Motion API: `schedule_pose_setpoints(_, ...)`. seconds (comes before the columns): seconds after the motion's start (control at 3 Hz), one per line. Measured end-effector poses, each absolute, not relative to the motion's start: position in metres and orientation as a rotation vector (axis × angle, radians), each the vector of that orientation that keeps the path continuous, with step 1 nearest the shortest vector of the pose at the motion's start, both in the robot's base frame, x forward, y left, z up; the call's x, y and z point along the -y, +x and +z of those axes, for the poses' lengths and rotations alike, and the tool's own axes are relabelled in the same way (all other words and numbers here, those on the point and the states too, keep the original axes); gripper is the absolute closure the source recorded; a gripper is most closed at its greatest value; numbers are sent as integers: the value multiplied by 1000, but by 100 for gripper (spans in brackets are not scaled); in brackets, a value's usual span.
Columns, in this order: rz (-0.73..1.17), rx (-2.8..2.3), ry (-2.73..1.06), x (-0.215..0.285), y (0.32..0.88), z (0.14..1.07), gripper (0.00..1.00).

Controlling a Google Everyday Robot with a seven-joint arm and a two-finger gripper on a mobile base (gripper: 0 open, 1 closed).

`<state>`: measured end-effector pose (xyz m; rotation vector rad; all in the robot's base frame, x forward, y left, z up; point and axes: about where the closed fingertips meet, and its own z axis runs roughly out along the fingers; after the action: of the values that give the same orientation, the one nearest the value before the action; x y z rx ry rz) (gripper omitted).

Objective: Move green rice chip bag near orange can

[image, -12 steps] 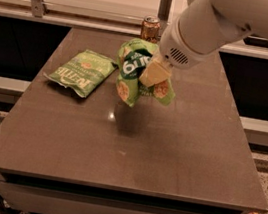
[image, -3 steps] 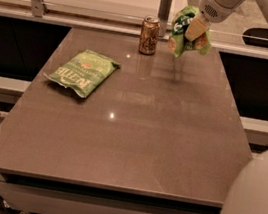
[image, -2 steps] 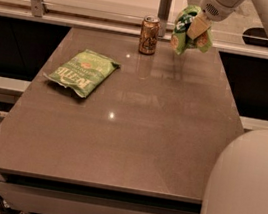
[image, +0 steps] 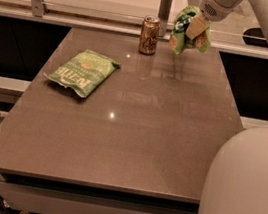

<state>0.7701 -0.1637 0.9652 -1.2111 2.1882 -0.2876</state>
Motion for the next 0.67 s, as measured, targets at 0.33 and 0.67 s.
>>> schedule_pose_setpoints(0.33, -285, -2191, -1215, 163, 771, 962, 36)
schedule_pose_setpoints(0.67, -283, -2194, -1219, 162, 772, 959, 13)
